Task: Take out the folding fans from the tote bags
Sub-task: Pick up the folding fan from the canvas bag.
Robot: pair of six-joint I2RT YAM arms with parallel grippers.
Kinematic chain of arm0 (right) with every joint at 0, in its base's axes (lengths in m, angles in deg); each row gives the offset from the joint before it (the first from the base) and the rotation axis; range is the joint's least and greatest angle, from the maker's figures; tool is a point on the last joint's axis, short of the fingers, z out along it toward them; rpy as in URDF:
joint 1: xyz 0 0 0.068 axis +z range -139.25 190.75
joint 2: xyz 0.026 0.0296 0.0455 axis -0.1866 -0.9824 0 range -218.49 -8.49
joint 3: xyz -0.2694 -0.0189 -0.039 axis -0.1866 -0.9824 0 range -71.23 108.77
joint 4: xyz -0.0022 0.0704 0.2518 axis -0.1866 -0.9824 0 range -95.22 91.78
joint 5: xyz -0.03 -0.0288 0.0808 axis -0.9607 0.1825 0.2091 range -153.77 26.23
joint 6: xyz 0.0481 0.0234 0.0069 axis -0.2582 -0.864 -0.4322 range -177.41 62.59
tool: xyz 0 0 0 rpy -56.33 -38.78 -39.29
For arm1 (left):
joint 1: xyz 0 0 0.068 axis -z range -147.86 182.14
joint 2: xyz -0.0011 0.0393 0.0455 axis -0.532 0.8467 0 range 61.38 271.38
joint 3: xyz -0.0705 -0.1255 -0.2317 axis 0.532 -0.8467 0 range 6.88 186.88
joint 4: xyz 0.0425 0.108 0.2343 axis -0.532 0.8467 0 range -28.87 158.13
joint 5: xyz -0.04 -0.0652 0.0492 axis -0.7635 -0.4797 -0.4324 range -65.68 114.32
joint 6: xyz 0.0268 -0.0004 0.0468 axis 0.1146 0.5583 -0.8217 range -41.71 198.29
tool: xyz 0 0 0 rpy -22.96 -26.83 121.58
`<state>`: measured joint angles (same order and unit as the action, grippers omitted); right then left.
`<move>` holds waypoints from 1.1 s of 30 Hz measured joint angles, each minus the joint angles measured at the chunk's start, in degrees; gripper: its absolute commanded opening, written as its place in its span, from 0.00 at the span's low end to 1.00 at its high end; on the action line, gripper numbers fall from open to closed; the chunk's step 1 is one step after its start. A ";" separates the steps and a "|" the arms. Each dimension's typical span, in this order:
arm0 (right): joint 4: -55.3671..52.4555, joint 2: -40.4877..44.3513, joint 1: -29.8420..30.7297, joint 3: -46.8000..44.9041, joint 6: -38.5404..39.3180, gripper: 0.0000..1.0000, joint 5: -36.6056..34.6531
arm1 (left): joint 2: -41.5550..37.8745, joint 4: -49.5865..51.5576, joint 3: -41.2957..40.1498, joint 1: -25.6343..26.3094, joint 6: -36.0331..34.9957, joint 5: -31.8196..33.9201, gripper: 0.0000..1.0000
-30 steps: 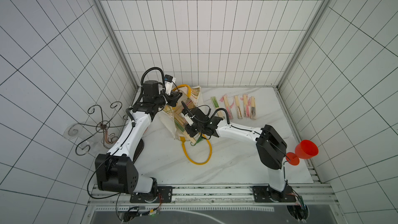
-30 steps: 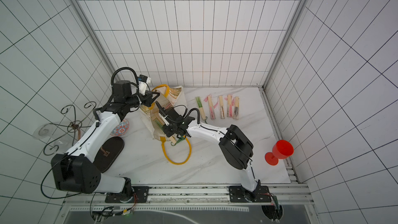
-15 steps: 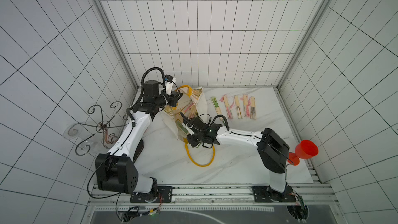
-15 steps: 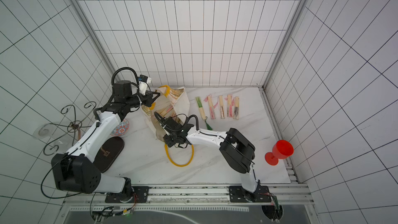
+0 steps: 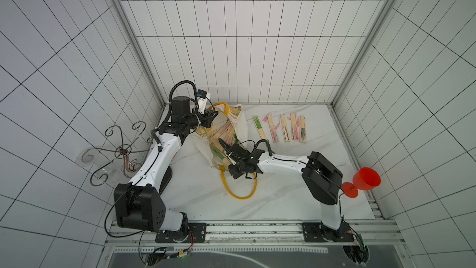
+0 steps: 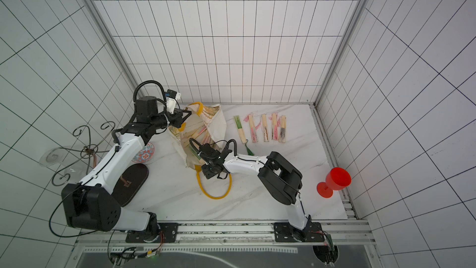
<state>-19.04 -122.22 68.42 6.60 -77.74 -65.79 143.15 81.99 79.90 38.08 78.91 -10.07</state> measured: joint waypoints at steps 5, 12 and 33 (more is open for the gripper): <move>0.00 -2.10 -0.85 0.00 -0.04 0.42 -0.31 | 0.00 0.00 0.00 0.00 0.00 0.00 0.00; 0.31 -2.32 -1.16 0.02 0.07 0.39 -0.50 | 0.02 0.00 0.00 0.00 0.00 0.00 0.00; -1.05 -2.43 2.19 0.02 0.42 0.07 -4.72 | 0.07 0.00 0.00 0.00 0.00 0.02 0.00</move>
<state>-20.09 -124.64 70.61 6.62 -77.33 -70.51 143.22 81.99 79.90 38.08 78.91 -10.05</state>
